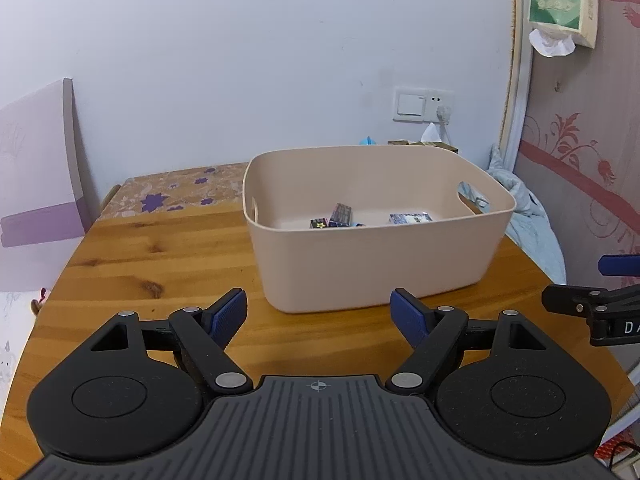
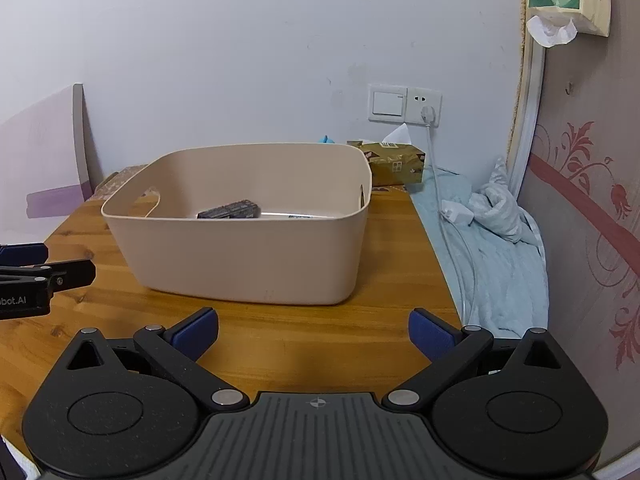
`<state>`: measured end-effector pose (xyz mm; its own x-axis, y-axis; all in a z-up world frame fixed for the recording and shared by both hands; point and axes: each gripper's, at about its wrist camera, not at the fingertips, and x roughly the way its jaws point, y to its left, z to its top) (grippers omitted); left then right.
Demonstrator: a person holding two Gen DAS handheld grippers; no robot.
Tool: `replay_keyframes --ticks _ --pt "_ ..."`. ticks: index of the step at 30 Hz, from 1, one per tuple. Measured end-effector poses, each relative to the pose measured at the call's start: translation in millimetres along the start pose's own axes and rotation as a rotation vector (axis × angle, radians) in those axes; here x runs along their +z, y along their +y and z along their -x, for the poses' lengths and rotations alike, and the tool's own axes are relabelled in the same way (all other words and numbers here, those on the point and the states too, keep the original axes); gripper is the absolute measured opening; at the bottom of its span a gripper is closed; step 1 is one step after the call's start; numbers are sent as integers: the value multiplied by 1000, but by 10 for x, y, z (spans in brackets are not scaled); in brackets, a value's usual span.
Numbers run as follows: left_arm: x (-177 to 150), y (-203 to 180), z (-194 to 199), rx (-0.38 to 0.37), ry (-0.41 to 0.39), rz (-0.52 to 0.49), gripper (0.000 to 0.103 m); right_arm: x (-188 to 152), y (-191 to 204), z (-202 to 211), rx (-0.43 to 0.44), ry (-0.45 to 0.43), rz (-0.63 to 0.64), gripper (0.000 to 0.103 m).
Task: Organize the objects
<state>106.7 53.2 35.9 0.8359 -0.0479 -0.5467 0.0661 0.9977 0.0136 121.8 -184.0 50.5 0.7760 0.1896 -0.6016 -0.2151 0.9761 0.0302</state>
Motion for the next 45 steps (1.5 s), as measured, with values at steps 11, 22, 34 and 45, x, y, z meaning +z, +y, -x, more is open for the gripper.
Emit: replay_keyframes --ticks 11,22,34,45 --pt "-107 -1 206 -16 -1 6 80 -155 77 249 -13 -8 5 103" --pt "-264 -49 354 -5 -1 12 80 -351 151 518 -32 -2 3 103" --pt "-369 -84 571 -2 -5 -11 81 -491 131 692 -31 3 -22 103" --pt "-418 -127 632 3 17 -33 81 -547 108 711 -15 9 -26 103"
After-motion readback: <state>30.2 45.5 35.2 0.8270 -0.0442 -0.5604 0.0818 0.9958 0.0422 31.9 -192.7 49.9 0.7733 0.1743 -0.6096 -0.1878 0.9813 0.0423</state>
